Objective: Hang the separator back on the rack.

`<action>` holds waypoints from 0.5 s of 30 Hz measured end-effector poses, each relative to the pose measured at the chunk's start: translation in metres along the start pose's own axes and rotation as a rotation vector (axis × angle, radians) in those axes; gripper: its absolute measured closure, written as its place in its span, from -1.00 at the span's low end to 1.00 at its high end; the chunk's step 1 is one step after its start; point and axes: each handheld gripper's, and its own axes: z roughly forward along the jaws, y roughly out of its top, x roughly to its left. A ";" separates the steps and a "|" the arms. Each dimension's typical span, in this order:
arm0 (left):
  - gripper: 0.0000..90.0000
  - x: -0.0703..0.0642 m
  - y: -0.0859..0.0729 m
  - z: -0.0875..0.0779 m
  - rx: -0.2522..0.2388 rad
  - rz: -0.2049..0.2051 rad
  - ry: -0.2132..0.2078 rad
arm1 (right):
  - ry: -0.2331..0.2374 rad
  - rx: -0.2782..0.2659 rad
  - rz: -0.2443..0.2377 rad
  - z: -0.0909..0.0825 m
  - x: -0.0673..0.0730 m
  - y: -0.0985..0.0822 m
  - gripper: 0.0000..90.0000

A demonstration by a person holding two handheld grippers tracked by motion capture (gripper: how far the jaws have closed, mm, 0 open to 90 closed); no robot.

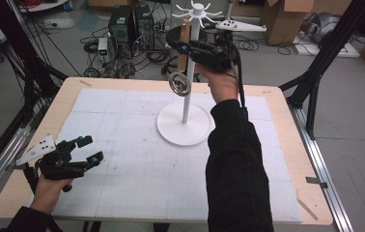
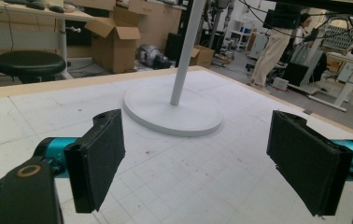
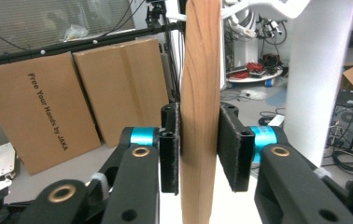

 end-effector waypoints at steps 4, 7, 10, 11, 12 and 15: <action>-0.57 0.001 0.000 -0.001 -0.005 0.001 0.005 | -0.030 0.011 0.000 -0.007 0.003 -0.005 0.15; -0.57 0.002 0.000 -0.002 -0.012 -0.004 0.008 | -0.056 0.022 -0.029 -0.017 0.007 -0.012 -0.04; -0.57 0.003 0.000 -0.003 -0.017 -0.010 0.014 | -0.070 0.032 -0.063 -0.030 0.010 -0.025 -0.17; -0.57 0.003 -0.001 -0.003 -0.020 -0.014 0.017 | -0.070 0.037 -0.069 -0.033 0.010 -0.029 -0.21; -0.57 0.004 -0.001 -0.004 -0.023 -0.015 0.020 | -0.070 0.039 -0.068 -0.038 0.011 -0.035 -0.26; -0.58 0.005 -0.001 -0.005 -0.035 -0.020 0.029 | -0.098 0.042 -0.082 -0.056 0.015 -0.058 -0.40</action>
